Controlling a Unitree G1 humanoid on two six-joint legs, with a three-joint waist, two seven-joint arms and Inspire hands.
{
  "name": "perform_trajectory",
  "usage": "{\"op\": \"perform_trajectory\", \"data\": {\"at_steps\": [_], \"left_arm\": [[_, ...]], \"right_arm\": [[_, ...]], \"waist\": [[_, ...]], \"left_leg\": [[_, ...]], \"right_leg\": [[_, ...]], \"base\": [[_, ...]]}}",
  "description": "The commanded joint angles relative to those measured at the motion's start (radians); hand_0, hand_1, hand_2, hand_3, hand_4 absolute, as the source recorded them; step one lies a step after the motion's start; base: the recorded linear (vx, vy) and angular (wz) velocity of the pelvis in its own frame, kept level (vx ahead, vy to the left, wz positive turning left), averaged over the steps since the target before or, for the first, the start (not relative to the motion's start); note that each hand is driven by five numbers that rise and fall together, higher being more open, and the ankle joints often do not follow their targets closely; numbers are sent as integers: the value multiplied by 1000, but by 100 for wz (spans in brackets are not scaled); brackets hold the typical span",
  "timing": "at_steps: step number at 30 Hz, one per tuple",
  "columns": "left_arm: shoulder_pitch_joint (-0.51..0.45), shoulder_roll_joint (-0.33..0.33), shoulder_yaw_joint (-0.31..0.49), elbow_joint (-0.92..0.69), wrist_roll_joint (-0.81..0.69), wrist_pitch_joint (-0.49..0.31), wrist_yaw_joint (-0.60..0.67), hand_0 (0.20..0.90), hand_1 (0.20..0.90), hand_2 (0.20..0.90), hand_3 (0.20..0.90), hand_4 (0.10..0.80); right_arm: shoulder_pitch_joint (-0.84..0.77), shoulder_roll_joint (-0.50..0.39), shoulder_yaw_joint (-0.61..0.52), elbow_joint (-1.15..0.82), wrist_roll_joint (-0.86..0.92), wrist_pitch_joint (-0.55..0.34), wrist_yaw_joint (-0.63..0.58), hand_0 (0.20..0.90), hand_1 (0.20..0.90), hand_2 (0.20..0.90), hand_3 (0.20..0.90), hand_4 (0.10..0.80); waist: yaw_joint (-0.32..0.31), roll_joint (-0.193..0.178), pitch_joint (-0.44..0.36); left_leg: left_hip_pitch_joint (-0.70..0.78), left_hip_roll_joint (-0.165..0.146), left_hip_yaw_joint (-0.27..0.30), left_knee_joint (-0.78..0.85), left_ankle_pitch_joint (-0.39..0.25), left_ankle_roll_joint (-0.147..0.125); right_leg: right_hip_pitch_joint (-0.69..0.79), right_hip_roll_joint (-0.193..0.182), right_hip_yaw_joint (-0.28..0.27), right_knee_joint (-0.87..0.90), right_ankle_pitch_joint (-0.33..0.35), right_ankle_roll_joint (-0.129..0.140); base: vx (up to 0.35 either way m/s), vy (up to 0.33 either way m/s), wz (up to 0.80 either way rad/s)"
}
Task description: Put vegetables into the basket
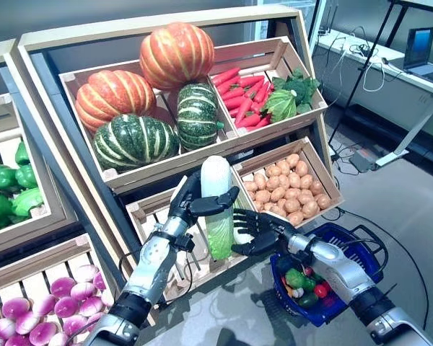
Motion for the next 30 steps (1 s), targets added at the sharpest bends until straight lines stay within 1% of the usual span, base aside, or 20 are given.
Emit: {"op": "perform_trajectory", "data": {"at_steps": [1,8,10,11,13,16,20,22,24,26,28,30], "left_arm": [[-113,-36,-30,-28,-66,-86,-66,300,300,300,300,400],[-108,-48,-70,-1,-120,-49,-162,300,300,300,300,400],[-104,-54,-79,9,-140,-39,-196,300,300,300,300,400],[-101,-58,-86,13,-167,-30,-219,300,300,300,300,400],[-96,-68,-92,21,-200,-10,-264,300,300,300,300,400],[-87,-80,-112,24,-232,19,-332,300,300,300,300,400],[-68,-92,-132,27,-290,62,-394,300,300,300,300,400],[-56,-110,-151,34,-335,77,-420,300,300,300,300,400],[-51,-121,-154,38,-362,79,-424,300,300,300,300,400],[-40,-135,-155,37,-404,78,-424,300,300,300,300,400],[-23,-155,-156,25,-440,57,-417,300,300,300,300,400],[-15,-164,-161,10,-439,27,-394,300,300,300,300,400]], "right_arm": [[-149,60,3,-30,135,-31,117,900,900,900,900,800],[-202,54,24,-49,172,-6,185,900,900,900,900,800],[-222,49,32,-56,198,15,218,900,900,900,900,800],[-237,49,35,-55,227,43,247,900,900,900,900,800],[-254,56,36,-37,267,70,261,900,900,900,900,800],[-273,78,33,6,324,91,284,900,900,900,900,800],[-284,94,32,35,356,117,321,900,900,900,900,800],[-300,112,33,64,348,122,300,900,900,900,900,800],[-304,118,33,81,335,111,274,900,900,900,900,800],[-312,124,33,100,308,90,196,900,900,900,900,800],[-320,127,33,115,203,23,34,900,900,900,900,800],[-317,131,33,106,184,5,-35,900,900,900,900,800]], "waist": [[12,-29,-65],[21,-35,-60],[24,-37,-58],[26,-38,-56],[30,-41,-58],[37,-43,-61],[43,-45,-66],[45,-45,-68],[47,-46,-69],[47,-47,-70],[44,-48,-66],[41,-49,-61]], "left_leg": [[-18,-51,7,0,-57,43],[-5,-51,-8,0,-62,44],[1,-52,-11,0,-64,44],[6,-52,-14,0,-66,45],[14,-52,-19,0,-70,45],[20,-52,-26,0,-74,46],[23,-51,-30,0,-77,45],[25,-51,-33,0,-77,46],[25,-50,-33,0,-78,46],[26,-50,-35,0,-79,46],[26,-50,-35,0,-79,48],[25,-49,-34,0,-78,49]], "right_leg": [[20,-6,-12,2,-24,-64],[36,-4,-10,2,-27,-67],[42,-4,-9,2,-29,-68],[47,-5,-8,2,-29,-69],[55,-5,-10,2,-31,-70],[63,-6,-13,2,-34,-70],[66,-6,-16,2,-35,-69],[68,-7,-16,2,-34,-69],[68,-7,-16,2,-34,-69],[68,-7,-14,2,-34,-70],[66,-8,-9,2,-31,-71],[63,-8,-4,2,-29,-72]], "base": [[0,0,0],[0,0,0],[0,0,0],[0,0,0],[0,0,0],[0,0,0],[0,0,0],[0,0,0],[0,0,0],[0,0,0],[0,0,0],[0,0,0]]}}
